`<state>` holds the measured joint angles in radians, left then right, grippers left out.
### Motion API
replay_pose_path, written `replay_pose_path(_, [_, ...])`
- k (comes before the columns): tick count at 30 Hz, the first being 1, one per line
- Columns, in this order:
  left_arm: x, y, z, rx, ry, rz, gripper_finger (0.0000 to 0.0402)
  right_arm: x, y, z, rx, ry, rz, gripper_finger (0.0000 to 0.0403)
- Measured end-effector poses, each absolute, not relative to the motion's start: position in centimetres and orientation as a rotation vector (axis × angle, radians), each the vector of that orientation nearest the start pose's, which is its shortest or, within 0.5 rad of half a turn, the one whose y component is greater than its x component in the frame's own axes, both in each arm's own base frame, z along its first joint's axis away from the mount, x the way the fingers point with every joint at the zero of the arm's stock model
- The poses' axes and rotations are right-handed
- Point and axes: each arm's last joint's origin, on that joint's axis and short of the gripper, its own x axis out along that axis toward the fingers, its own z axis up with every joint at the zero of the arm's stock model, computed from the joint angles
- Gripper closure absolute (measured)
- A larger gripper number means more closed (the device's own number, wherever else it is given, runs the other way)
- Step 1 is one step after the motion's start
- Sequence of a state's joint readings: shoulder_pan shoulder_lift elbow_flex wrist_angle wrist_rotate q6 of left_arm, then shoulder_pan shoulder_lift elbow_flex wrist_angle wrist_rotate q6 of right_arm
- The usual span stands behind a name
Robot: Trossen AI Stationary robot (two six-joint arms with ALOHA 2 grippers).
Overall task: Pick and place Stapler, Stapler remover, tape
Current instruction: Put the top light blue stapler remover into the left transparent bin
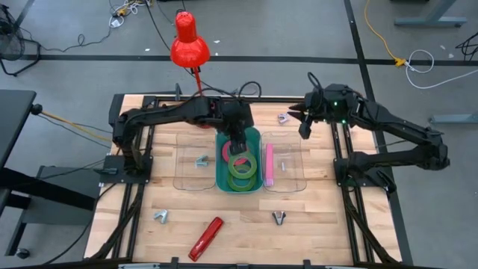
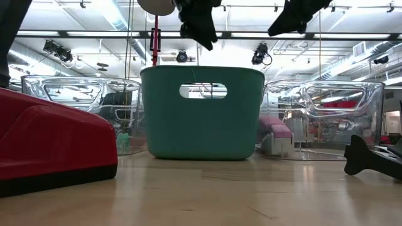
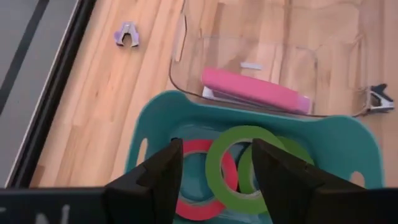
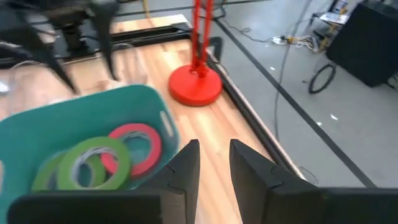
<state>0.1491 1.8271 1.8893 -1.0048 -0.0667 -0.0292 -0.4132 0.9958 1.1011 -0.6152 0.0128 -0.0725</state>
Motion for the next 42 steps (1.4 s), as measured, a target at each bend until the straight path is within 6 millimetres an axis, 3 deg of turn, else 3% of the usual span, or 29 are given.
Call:
replay_pose_path(9, [36.6,6.0,39.8,-0.089,0.696,0.265,0.0207,18.1,-12.0,34.9,0.074,0.582,-0.432,0.0314])
replay_pose_path(19, [35.5,5.9,40.1,-0.120,0.718,0.383,0.0207,19.0,-17.3,31.7,0.123,0.681,-0.415,0.0308])
replay_pose_path(23, [35.9,5.5,39.6,-0.115,0.703,0.379,0.0207,18.7,-19.1,30.6,0.139,0.703,-0.391,0.0278])
replay_pose_path(29, [36.4,4.9,35.3,-0.155,0.749,0.361,0.0207,17.9,-20.9,29.4,0.121,0.730,-0.355,0.0220])
replay_pose_path(33, [35.8,4.8,33.5,-0.198,0.705,0.348,0.0207,17.8,-21.7,28.3,0.116,0.782,-0.341,0.0197])
replay_pose_path(37, [33.8,4.7,33.8,-0.216,0.663,0.394,0.0207,18.3,-22.6,26.8,0.123,0.829,-0.307,0.0188])
replay_pose_path(42, [30.7,4.5,35.5,-0.211,0.604,0.426,0.0207,19.0,-23.8,24.3,0.133,0.901,-0.276,0.0192])
